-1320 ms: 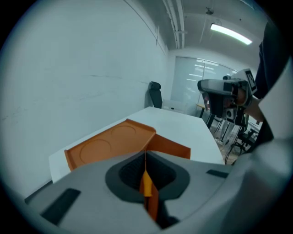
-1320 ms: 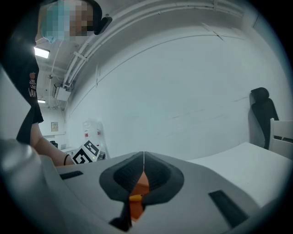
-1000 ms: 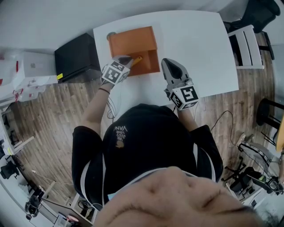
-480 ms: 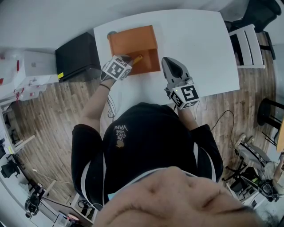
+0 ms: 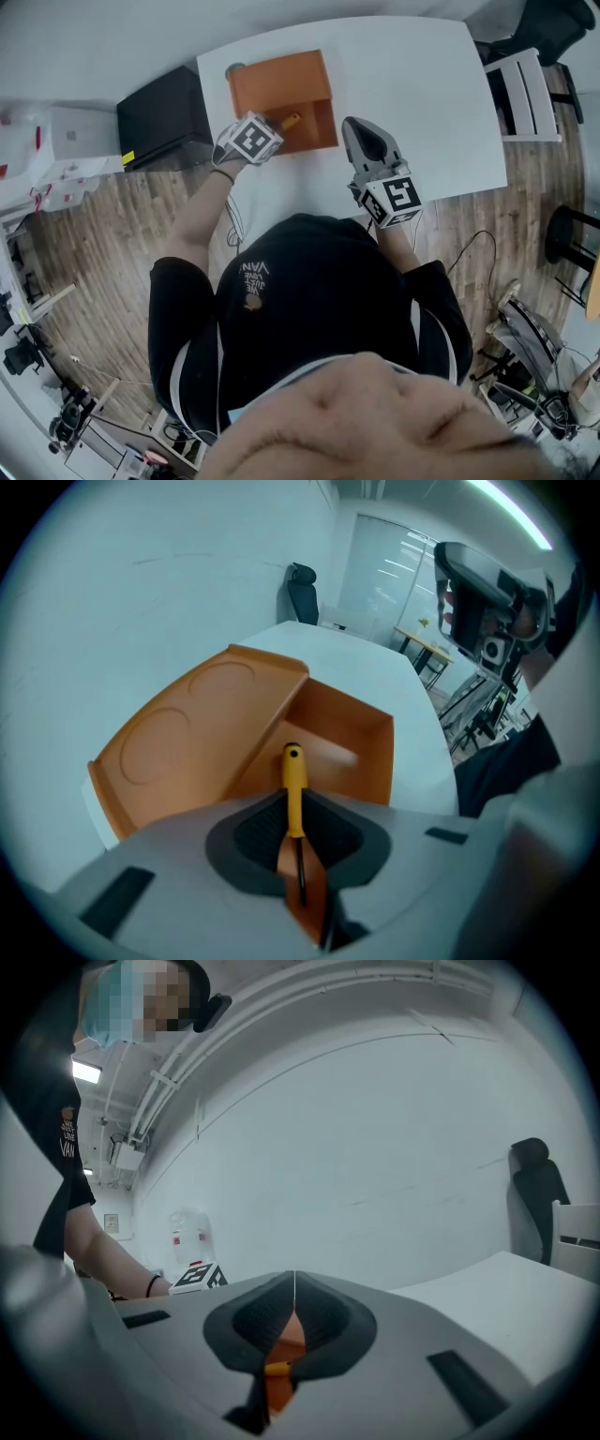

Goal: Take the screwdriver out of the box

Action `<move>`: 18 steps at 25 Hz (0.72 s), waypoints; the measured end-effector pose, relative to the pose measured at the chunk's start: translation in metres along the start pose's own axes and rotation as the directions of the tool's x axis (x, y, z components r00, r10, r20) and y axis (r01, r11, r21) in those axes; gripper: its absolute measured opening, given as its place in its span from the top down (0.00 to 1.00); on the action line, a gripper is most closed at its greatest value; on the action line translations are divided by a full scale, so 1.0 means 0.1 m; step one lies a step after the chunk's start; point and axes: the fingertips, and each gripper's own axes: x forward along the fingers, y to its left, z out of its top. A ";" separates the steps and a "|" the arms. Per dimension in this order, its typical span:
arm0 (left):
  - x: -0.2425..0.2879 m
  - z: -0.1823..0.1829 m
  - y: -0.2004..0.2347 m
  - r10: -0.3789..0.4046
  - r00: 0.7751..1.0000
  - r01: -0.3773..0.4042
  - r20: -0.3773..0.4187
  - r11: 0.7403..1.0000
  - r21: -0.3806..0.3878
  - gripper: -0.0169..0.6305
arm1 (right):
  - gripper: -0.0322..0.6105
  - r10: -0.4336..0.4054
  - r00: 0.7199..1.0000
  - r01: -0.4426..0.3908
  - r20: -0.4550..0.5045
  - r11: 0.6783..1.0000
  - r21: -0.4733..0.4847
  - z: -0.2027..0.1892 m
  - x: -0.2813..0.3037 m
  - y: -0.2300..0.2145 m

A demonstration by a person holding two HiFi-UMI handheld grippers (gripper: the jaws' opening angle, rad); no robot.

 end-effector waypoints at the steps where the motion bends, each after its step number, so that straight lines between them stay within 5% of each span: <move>1: 0.01 0.02 0.01 0.013 1.000 -0.012 -0.007 1.000 0.017 0.94 | 0.93 0.000 1.000 0.000 0.000 1.000 0.000 0.00 -0.01 -0.01; 5: 0.05 0.02 0.03 0.028 0.998 -0.025 -0.052 0.998 0.053 0.79 | 0.93 -0.002 1.000 0.002 0.002 1.000 -0.001 0.01 -0.02 -0.02; 18: 0.30 -0.20 -0.10 -0.054 0.973 0.074 -0.225 0.994 0.081 0.76 | 0.93 -0.015 1.000 0.015 0.004 1.000 0.010 -0.02 -0.02 -0.06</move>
